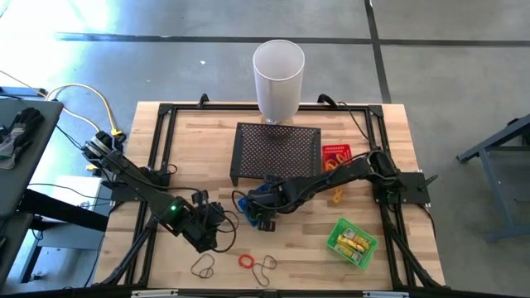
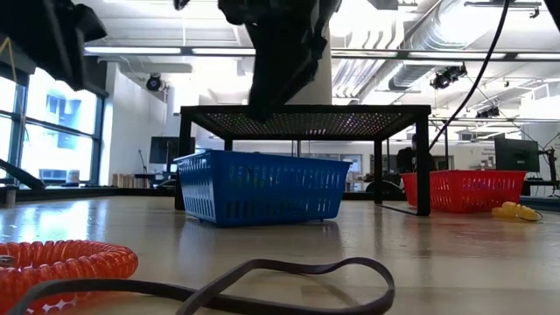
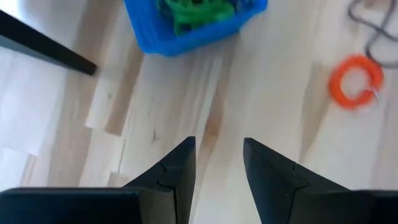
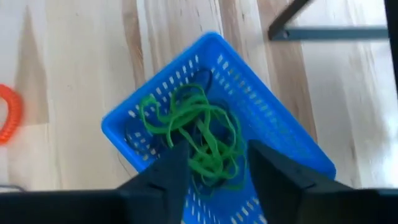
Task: Pick & Place Office Desk Supplies
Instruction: Put the violet rubber band into the blue bin
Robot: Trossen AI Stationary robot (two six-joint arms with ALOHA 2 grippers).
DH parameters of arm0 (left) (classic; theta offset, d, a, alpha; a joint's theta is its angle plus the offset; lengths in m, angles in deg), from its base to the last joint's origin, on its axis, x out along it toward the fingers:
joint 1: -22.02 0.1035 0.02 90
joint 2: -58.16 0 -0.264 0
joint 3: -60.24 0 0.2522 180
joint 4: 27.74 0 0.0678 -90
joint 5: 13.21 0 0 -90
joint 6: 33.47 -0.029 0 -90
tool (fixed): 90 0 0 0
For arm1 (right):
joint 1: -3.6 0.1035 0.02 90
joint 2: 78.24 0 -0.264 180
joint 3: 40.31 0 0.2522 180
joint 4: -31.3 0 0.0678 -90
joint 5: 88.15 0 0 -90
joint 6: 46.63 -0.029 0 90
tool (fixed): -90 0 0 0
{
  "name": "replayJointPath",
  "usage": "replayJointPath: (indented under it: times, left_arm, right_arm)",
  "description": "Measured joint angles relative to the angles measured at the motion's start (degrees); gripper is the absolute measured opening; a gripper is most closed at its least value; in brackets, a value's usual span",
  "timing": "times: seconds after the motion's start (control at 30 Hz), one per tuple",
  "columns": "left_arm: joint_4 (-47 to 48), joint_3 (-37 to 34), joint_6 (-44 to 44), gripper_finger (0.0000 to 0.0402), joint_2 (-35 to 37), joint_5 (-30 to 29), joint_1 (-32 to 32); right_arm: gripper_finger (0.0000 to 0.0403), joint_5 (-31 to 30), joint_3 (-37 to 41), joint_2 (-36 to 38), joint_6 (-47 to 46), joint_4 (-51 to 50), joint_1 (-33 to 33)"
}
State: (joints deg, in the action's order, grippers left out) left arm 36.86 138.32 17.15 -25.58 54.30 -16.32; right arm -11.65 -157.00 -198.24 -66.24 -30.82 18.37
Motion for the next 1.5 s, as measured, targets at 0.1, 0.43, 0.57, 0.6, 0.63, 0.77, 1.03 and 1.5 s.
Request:
replayJointPath:
  times: [0.1, 0.43, 0.57, 0.6, 0.63, 0.77, 1.03, 1.5]
  left_arm:
    - [2.02, 0.00, -3.04, 0.0126, 1.37, 6.79, 0.03]
    - [2.27, 0.02, -3.21, 0.0126, 0.85, 16.70, -6.59]
    - [1.51, 0.02, -1.70, 0.0126, -2.14, 13.26, -11.06]
    - [1.55, 0.02, -0.10, 0.0126, -2.90, 12.05, -12.01]
    - [1.61, 0.02, 1.90, 0.0126, -3.68, 10.69, -12.81]
    - [1.43, 0.02, 9.56, 0.0126, -6.52, 6.55, -15.21]
    - [-5.58, 0.02, 15.40, 0.0126, -14.45, 5.72, -18.29]
    - [-8.65, 0.17, 26.84, 0.0126, -20.82, 6.55, -19.11]
  right_arm:
    - [0.0184, 0.04, 0.06, 0.76, -2.55, -2.10, 0.44]
    - [0.0219, -4.78, 0.02, 6.10, -8.13, -9.37, 5.13]
    - [0.0220, -6.08, 0.00, 8.14, -11.75, -11.63, 7.45]
    - [0.0220, -6.02, -0.02, 8.15, -12.34, -11.57, 8.02]
    - [0.0220, -6.06, -0.01, 8.16, -12.89, -11.68, 8.77]
    - [0.0220, -6.09, -0.06, 8.61, -14.83, -12.22, 11.72]
    - [0.0220, -8.68, 0.02, 8.44, -18.97, -12.32, 15.64]
    - [0.0220, -9.39, 0.02, 8.41, -23.94, -11.64, 19.80]
